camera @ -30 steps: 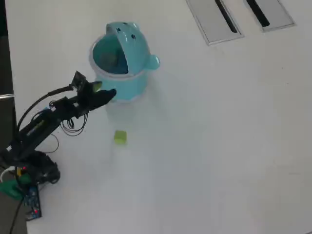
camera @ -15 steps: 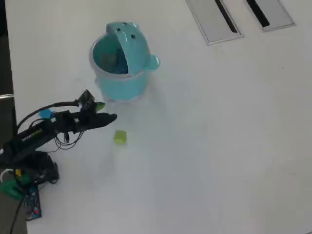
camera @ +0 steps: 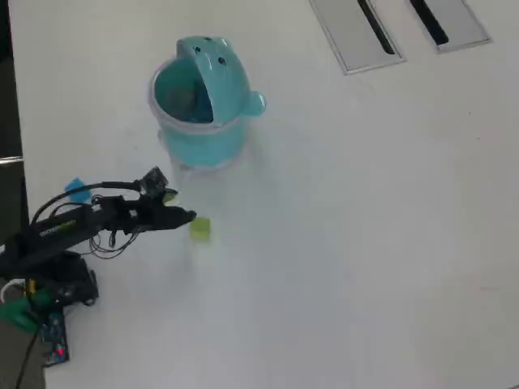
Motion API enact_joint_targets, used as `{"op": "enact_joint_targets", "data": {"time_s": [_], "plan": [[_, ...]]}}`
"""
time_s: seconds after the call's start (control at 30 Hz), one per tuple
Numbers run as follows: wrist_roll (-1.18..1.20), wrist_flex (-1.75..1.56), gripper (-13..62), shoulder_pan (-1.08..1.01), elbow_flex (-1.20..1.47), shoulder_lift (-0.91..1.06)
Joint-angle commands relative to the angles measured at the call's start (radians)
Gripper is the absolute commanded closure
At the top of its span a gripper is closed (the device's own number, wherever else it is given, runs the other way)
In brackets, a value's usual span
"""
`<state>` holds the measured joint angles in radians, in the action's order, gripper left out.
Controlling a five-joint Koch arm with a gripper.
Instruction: Grasp RGB lego blocks and put them in the bin one by one.
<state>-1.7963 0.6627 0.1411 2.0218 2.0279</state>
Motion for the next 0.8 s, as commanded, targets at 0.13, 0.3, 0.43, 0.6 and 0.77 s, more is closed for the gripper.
{"op": "enact_joint_targets", "data": {"time_s": [0.13, 0.3, 0.43, 0.6, 0.77], "plan": [[0.008, -0.089, 15.5, -0.023, 0.003, -0.081], [0.009, -0.124, 15.5, -0.021, 0.040, -0.147], [0.046, -0.144, 15.5, -0.020, 0.040, -0.196], [0.155, -0.144, 15.6, -0.017, 0.018, -0.244], [0.213, -0.144, 15.6, -0.014, -0.003, -0.293]]}}
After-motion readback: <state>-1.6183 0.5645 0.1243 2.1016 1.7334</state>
